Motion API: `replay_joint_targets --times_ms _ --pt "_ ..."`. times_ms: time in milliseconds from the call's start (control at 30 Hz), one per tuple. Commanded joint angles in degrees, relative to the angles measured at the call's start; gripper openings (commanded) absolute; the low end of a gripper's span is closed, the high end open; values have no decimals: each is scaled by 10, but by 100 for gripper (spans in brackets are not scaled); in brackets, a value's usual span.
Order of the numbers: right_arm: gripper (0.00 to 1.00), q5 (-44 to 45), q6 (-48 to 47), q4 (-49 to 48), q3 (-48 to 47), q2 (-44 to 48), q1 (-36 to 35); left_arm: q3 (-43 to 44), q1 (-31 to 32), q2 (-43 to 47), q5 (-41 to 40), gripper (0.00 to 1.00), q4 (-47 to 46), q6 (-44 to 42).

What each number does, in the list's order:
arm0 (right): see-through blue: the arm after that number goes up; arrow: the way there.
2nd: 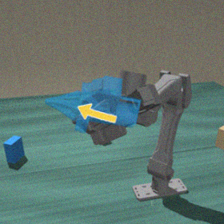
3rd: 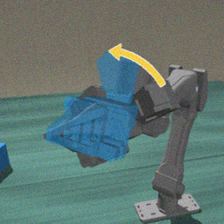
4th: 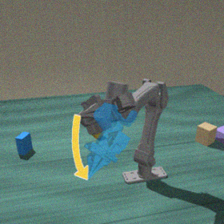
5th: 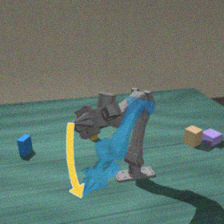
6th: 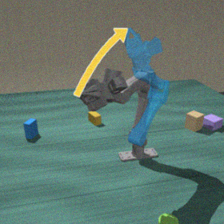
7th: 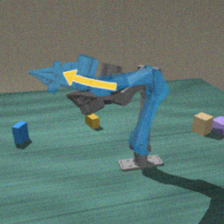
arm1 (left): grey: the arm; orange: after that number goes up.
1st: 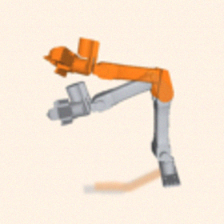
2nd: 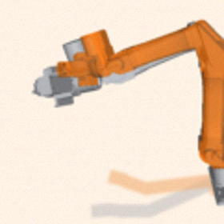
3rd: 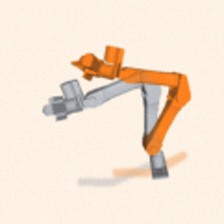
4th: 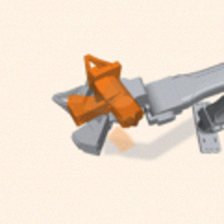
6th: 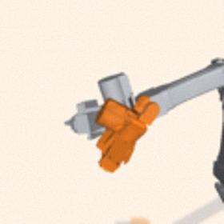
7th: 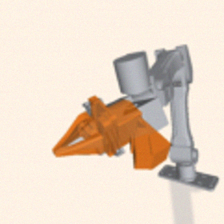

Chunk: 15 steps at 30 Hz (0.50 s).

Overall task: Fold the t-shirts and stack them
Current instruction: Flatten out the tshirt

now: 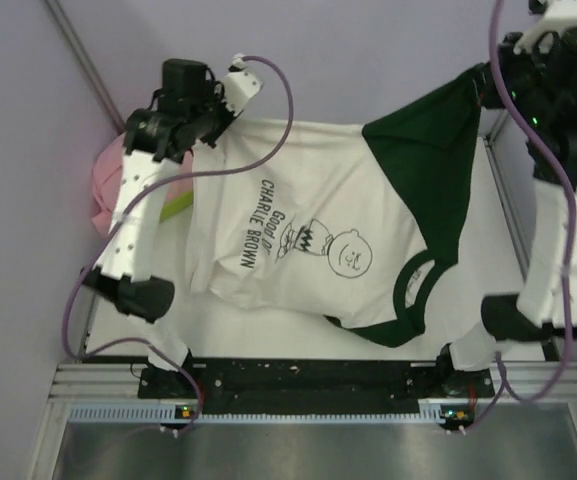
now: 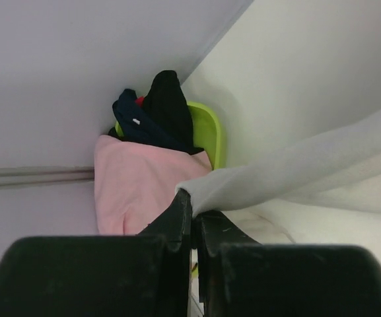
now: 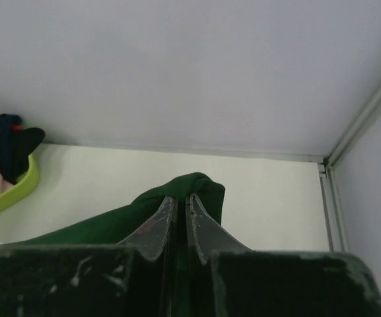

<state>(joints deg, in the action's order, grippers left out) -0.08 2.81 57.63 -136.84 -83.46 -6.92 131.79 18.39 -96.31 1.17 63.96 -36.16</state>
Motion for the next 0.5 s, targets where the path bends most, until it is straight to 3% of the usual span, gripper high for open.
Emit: replay_joint_targets --times_ms 0,67,167,233,333,467 --pt "0 -144 53 -11 -188 -212 105 106 9 -121 -136 0 -191 3" --pt "0 -158 97 -82 -229 -250 139 114 17 -148 -194 0 -313 2" --pt "0 -144 163 -254 -128 -195 174 128 19 -161 -242 0 -490 -1" --pt "0 -168 193 -312 -131 -172 203 153 21 -175 -255 0 -555 -36" --pt "0 -170 191 -312 -162 -155 234 142 28 -173 -246 0 -582 -96" --pt "0 -190 150 -286 -58 -91 249 82 30 -144 -199 0 -540 -114"
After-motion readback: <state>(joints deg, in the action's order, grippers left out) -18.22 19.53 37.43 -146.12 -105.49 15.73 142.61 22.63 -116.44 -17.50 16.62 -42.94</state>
